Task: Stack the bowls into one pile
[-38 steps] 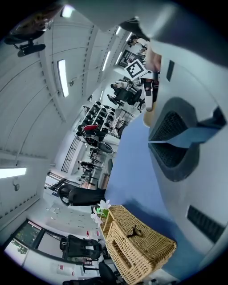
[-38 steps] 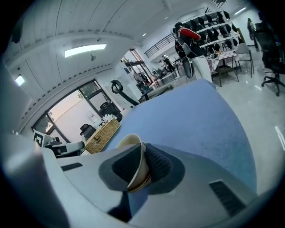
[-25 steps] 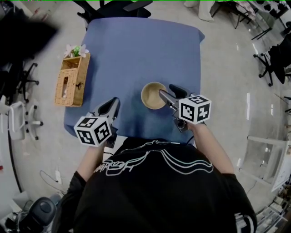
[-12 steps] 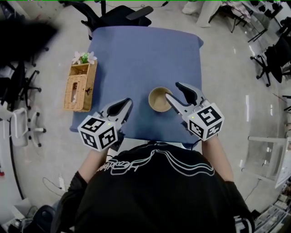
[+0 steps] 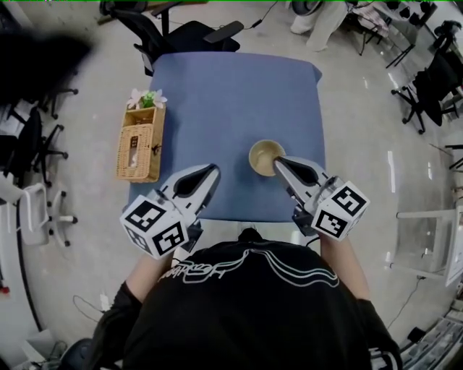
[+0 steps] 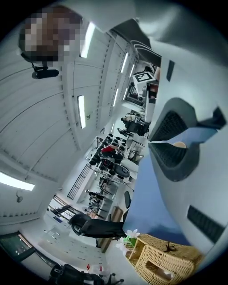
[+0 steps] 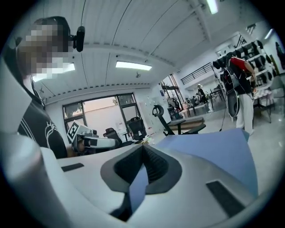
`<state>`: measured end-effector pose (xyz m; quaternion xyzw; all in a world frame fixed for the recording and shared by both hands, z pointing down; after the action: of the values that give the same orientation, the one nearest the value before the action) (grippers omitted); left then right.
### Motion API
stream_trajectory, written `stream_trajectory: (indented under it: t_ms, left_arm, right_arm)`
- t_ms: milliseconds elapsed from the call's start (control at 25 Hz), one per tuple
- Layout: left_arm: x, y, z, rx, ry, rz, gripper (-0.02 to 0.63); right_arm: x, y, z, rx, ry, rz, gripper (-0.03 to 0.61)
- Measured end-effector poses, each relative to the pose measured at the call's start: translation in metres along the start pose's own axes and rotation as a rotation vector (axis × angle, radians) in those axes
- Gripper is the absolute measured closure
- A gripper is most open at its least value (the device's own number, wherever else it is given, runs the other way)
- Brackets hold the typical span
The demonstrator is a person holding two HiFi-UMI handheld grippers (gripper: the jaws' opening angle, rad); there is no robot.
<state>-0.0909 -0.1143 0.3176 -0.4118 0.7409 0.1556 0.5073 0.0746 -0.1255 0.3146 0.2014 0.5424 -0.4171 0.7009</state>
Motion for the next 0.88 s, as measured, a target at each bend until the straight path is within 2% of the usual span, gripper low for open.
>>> stream_trajectory:
  t_ms: [280, 880]
  left_arm:
    - [-0.005, 0.027, 0.023, -0.077, -0.02, 0.014, 0.58]
    - [-0.026, 0.057, 0.041, -0.093, -0.033, -0.018, 0.58]
  right_arm:
    - [-0.002, 0.013, -0.046, 0.005, 0.031, 0.054, 0.552]
    - [-0.024, 0.033, -0.087, -0.059, 0.033, 0.048, 0.552]
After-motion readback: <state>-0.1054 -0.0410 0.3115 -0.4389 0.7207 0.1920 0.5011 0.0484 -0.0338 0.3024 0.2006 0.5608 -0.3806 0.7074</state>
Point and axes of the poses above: the fingertips, and each gripper's own axes: y backward along the fingers, z to its right, x out of its top, the point moved 3 cm from there along y, backward along the fingers
